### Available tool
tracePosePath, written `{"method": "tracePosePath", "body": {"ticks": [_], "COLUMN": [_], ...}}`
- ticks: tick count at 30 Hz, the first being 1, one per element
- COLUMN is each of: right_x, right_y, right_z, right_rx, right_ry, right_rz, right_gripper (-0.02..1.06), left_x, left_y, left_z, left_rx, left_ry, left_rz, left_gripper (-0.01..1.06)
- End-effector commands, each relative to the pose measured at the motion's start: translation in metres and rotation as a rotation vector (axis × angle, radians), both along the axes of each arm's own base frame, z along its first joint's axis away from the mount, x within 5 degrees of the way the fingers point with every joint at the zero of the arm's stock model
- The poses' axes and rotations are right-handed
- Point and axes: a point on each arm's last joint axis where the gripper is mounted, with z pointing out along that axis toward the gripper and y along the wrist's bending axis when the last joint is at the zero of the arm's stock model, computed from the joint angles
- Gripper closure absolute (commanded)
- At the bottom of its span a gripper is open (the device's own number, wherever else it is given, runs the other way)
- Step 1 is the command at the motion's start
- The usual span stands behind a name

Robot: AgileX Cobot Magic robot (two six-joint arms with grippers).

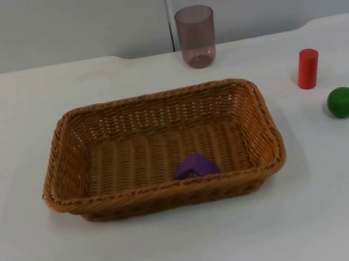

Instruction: Pick up the basket with the left hand and place the triangular block into the basket with the right hand.

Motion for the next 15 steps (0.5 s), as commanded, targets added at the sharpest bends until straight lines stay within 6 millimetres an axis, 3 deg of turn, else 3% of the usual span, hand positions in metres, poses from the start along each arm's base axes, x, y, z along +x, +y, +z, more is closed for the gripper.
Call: {"method": "tracePosePath", "body": {"ticks": [1, 4, 9, 15], "right_x": [-0.0004, -0.0011, -0.0011, -0.0011], "right_y": [0.0000, 0.0007, 0.0007, 0.0007], "right_z": [-0.0002, -0.0002, -0.0002, -0.0002], "right_rx": [0.000, -0.002, -0.004, -0.002], "right_ry": [-0.007, -0.010, -0.011, -0.009], "right_rz": [0.008, 0.022, 0.023, 0.022], "right_gripper": [0.15, 0.14, -0.01, -0.01], "left_x": [-0.0004, -0.0004, -0.0004, -0.0004], "left_y": [-0.0001, -0.0005, -0.0014, -0.0023], "left_z": [-0.0012, -0.0012, -0.0012, -0.0011], "left_rx": [0.006, 0.012, 0.002, -0.012], "left_ry": [0.001, 0.001, 0.001, 0.000], "left_rz": [-0.005, -0.013, -0.019, -0.041], "left_gripper": [0.00, 0.00, 0.00, 0.00]}}
